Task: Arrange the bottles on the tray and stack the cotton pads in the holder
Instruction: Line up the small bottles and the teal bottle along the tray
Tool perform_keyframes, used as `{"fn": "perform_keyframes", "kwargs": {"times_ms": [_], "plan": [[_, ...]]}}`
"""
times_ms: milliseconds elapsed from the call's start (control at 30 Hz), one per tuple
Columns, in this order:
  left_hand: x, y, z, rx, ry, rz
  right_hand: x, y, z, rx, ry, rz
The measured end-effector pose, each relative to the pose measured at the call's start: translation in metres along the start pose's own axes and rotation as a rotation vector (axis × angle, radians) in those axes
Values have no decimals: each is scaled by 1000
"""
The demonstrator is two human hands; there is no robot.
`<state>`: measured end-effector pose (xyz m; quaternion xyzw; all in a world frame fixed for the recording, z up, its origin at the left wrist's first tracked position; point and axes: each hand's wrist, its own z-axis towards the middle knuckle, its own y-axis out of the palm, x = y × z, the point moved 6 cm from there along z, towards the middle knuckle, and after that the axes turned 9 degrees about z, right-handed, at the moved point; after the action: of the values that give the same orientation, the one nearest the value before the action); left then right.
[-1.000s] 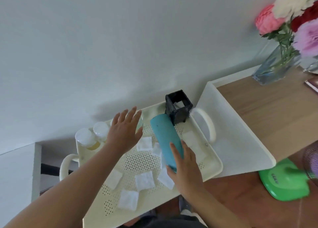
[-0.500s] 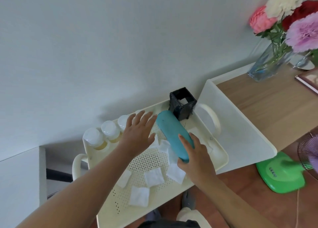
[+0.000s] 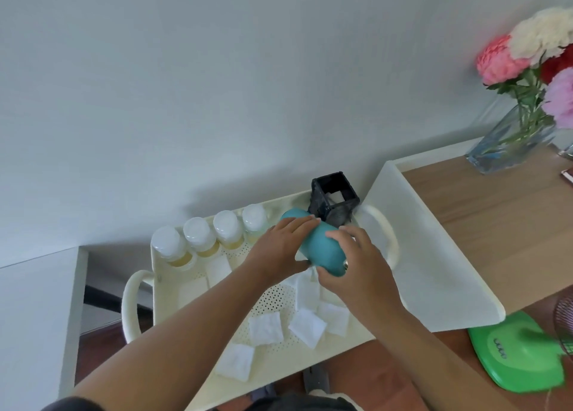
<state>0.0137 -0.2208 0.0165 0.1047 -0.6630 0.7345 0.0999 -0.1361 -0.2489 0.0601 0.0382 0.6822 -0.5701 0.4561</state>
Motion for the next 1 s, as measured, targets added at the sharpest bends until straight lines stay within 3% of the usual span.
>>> {"fn": "perform_keyframes", "kwargs": {"times_ms": [400, 600, 1000], "plan": [[-23, -23, 10, 61, -247, -64, -14, -20, 55, -198, -207, 231], [-45, -35, 2, 137, -356, 65, -27, -19, 91, -225, -252, 218], [-76, -28, -23, 19, -522, 351, -46, 6, 146, -472, -269, 243]]}}
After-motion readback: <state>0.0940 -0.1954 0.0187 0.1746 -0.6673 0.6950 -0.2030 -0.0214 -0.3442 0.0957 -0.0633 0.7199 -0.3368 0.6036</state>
